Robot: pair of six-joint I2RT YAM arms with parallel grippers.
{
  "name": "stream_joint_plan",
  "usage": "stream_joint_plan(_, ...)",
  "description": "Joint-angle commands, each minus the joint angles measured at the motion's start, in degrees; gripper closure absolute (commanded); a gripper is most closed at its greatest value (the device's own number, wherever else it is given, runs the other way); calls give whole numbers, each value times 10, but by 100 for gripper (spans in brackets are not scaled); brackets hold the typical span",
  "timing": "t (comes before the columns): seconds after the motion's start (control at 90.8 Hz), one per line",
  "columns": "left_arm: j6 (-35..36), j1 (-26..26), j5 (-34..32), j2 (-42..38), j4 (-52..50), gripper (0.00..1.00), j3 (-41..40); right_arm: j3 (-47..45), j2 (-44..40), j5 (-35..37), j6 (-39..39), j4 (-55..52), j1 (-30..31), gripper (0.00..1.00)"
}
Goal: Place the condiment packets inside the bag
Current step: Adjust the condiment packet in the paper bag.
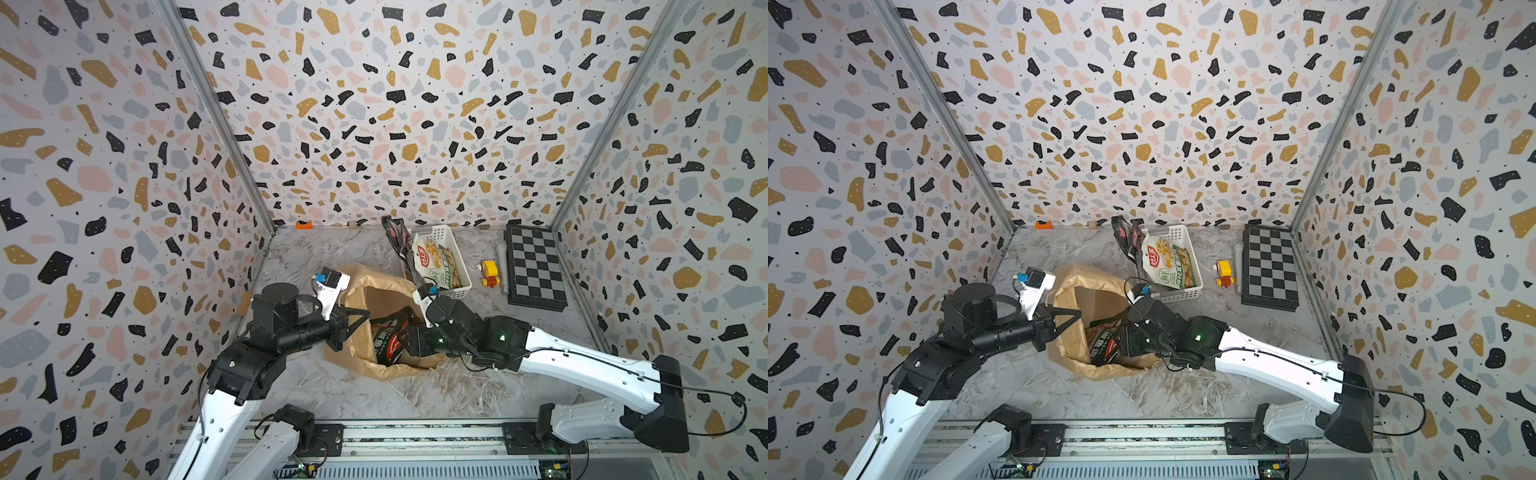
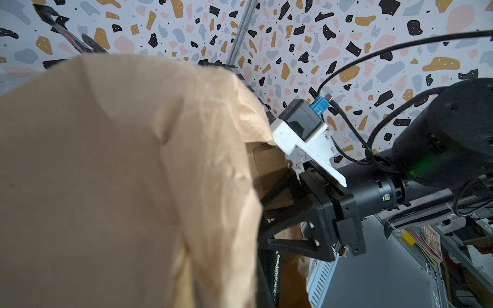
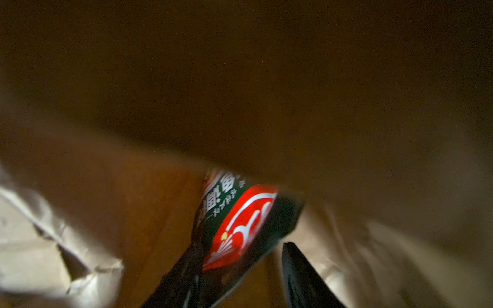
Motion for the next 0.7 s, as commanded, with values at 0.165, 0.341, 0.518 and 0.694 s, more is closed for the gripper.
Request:
stream_joint_plan(0.165,-23,-4,35,-3,72,100,-4,57,-2,67,-116,-20,1,100)
stream_joint_plan(0.341,-115,-5,38,25,90,100,19,131,-18,129,-237,-77,1,100)
stream_joint_plan(0.518,-252,-5,52,55,161,100,9,189,-31,149,-327,-106,-4,100)
stream_joint_plan(0.694,-308,-5,73,97,191,100,-16,235,-1,64,-395,-133,-41,100)
